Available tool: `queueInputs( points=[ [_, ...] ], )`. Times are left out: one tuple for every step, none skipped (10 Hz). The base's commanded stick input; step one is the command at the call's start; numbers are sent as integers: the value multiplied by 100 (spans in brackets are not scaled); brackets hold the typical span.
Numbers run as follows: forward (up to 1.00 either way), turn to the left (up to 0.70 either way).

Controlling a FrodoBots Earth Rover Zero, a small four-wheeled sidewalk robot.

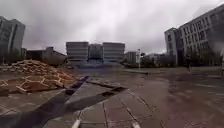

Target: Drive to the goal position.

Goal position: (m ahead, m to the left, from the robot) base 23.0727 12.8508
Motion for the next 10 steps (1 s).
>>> queueInputs(
  points=[
    [100, 0],
    [100, 0],
    [100, 0],
    [100, 0],
    [100, 0],
    [100, 0],
    [100, 0],
    [100, 19],
    [100, 40],
    [100, 40]
  ],
)
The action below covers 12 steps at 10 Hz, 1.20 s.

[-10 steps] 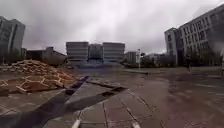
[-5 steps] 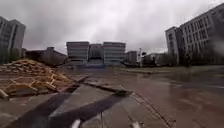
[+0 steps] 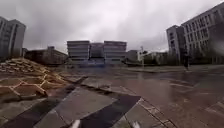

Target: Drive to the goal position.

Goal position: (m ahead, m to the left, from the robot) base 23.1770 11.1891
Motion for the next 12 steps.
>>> queueInputs(
  points=[
    [100, 19],
    [100, 3],
    [100, 2],
    [100, 2],
    [100, 2],
    [100, 2],
    [100, 2],
    [100, 2],
    [100, 2],
    [100, 2],
    [100, 2],
    [100, 2]
  ],
)
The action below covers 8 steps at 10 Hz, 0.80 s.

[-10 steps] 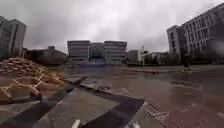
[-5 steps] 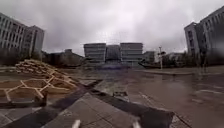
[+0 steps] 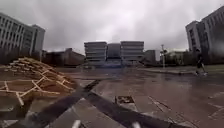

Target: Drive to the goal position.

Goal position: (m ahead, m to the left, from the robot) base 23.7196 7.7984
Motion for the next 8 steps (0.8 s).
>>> queueInputs(
  points=[
    [100, 2],
    [100, 2],
    [100, 2],
    [100, 2],
    [100, 2],
    [100, 2],
    [100, 2],
    [100, 2]
  ],
)
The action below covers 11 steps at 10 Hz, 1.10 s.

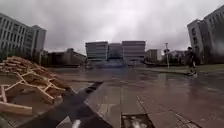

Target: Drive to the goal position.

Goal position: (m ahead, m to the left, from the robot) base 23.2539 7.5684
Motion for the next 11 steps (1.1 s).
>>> queueInputs(
  points=[
    [100, 3],
    [100, 2],
    [100, 2],
    [100, 2],
    [100, 2],
    [100, 2],
    [100, 2],
    [100, 2],
    [100, 2],
    [100, 2],
    [100, 14]
  ],
)
